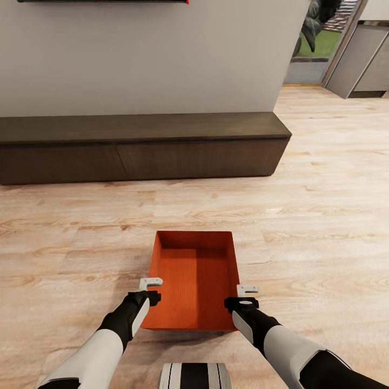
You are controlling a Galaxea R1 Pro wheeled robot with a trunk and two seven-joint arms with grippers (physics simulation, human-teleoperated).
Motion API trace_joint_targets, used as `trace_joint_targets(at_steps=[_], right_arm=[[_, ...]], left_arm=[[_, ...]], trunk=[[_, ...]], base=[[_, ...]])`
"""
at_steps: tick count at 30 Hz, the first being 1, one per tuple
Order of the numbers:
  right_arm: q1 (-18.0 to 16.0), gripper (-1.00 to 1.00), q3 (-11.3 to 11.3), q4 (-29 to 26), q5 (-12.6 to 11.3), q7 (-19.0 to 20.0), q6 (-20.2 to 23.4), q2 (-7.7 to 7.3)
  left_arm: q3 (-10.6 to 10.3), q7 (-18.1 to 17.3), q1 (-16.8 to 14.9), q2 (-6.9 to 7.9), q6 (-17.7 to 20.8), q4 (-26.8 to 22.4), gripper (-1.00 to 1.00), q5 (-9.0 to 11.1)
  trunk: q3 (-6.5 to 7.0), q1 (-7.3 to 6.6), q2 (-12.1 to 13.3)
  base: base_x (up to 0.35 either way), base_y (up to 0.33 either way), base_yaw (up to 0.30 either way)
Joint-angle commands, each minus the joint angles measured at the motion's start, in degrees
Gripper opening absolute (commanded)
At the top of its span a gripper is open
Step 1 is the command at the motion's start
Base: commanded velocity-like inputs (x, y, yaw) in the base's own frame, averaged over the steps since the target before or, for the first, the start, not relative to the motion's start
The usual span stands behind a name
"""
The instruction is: Move the two storage containers from the living room to the garage. In the garage, place one container on the floor and stack the other container on top of it (either order is fine).
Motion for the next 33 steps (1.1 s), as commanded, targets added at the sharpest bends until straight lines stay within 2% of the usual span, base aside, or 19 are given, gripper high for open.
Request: trace_joint_targets(at_steps=[1,10,11,15,33], right_arm=[[0.0,1.0,0.5,-0.1,-0.2,-0.4,0.4,-0.02],[0.0,1.0,0.5,-0.1,-0.2,-0.4,0.3,0.02],[0.0,-1.0,0.5,-0.1,-0.2,-0.4,0.1,0.03],[0.0,-1.0,0.5,-0.1,-0.2,-0.4,-0.3,0.01],[0.0,-1.0,0.5,-0.1,-0.2,-0.4,-0.3,-0.04]], left_arm=[[0.4,-0.1,0.0,-0.07,0.4,-0.1,1.0,-0.6],[0.4,0.0,0.0,0.06,0.4,-0.1,1.0,-0.8],[0.4,-0.1,0.0,0.1,0.5,-0.1,-1.0,-0.7],[0.4,-0.2,0.0,0.17,0.3,2.1,-1.0,-0.6],[0.4,0.1,0.0,0.03,0.0,2.0,-1.0,-0.6]], trunk=[[-0.04,-0.01,0.0],[-0.04,-0.01,0.0],[-0.04,-0.01,0.0],[-0.04,-0.01,0.0],[-0.04,-0.01,0.0]], base=[[0.0,0.0,0.0],[0.0,0.0,0.0],[0.0,0.0,0.0],[0.0,0.0,0.0],[0.0,0.0,0.0]])
